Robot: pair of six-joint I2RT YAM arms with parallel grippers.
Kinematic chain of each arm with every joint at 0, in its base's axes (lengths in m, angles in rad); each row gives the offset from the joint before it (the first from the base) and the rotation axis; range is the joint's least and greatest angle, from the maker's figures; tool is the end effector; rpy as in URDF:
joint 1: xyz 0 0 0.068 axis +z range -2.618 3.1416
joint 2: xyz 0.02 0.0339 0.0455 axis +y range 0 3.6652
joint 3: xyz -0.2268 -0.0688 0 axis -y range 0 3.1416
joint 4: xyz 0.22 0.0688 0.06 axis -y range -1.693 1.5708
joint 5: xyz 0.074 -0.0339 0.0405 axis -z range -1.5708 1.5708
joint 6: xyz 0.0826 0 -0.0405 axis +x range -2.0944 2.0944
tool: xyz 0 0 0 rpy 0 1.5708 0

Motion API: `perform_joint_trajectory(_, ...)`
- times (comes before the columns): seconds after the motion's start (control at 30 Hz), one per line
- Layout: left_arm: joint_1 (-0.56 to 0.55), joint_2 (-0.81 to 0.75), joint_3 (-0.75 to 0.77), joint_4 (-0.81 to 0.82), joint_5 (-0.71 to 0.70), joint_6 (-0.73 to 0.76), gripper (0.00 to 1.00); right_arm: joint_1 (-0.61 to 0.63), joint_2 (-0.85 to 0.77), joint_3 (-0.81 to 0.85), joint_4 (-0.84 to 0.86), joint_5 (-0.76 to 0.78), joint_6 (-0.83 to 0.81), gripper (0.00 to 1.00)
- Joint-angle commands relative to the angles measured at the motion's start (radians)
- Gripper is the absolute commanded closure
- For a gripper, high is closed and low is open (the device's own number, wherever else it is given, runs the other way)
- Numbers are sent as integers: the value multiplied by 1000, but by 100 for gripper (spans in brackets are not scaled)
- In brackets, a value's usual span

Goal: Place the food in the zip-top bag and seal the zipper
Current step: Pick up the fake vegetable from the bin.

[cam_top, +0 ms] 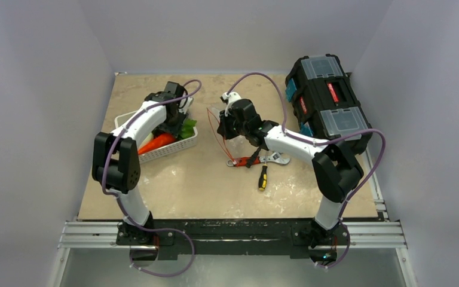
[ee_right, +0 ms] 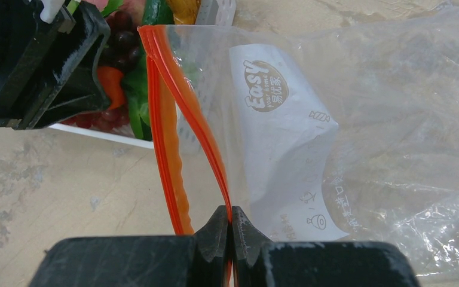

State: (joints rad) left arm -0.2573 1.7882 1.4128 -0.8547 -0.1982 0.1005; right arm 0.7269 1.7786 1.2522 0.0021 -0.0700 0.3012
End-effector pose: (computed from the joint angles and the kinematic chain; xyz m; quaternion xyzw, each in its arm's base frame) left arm 0.3401 -0.0727 0.1640 0.1580 0.9680 0.0840 0.1758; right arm 0.3119 0.2851 0.1985 -0.2000 0.8424 0.2719 0.4199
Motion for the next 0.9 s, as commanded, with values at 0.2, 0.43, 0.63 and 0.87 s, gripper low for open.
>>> perform_joint_trajectory(0.2, -6, -173, -22, 77, -57, -15, 90, 11, -50, -9, 40, 11, -19, 100)
perform_joint_trajectory(0.43, -6, -502, -121, 168, -19, -129, 100, 10, -47, 42, -13, -10, 15, 100)
perform_joint_trajectory(0.63, -7, -888, -295, 504, 343, -264, 100, 10, -52, 162, -173, -88, 97, 100)
perform_joint_trajectory(0.87, -23, -1112, -543, 1263, 580, -611, 100, 11, -97, 272, -299, -246, 161, 100)
